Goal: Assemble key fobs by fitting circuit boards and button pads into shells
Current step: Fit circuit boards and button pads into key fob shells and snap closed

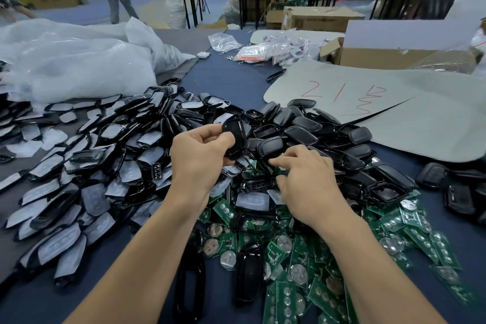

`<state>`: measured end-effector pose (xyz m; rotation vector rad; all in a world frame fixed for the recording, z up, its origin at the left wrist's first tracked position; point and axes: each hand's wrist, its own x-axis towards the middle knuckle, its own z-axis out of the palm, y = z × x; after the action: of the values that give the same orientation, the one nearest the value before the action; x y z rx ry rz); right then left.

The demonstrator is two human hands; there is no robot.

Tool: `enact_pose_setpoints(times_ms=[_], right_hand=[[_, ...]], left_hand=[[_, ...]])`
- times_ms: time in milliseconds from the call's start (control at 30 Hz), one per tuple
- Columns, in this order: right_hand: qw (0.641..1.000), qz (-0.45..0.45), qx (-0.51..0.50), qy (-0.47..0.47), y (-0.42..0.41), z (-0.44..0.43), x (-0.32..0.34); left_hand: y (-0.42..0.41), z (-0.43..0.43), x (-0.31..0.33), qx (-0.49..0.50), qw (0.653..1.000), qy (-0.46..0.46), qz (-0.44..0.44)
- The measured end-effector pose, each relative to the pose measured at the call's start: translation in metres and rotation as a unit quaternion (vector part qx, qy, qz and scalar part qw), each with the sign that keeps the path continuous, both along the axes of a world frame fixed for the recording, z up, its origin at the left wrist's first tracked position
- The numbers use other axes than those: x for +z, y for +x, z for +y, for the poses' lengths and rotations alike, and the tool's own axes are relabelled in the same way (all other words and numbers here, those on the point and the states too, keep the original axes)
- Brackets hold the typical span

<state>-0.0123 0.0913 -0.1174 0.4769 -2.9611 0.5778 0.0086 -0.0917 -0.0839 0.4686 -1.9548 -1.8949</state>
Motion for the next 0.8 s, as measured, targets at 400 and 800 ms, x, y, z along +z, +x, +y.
enact_pose_setpoints(times_ms=[400, 800], right_hand=[[1.000, 0.011, -0.009, 0.019, 0.002, -0.009, 0.002], [0.989, -0.027, -0.037, -0.143, 0.005, 0.003, 0.008]], left_hand=[[0.001, 0.007, 0.000, -0.016, 0.999, -0.041, 0.017], [-0.001, 0.010, -0.002, -0.031, 0.998, -0.036, 0.043]])
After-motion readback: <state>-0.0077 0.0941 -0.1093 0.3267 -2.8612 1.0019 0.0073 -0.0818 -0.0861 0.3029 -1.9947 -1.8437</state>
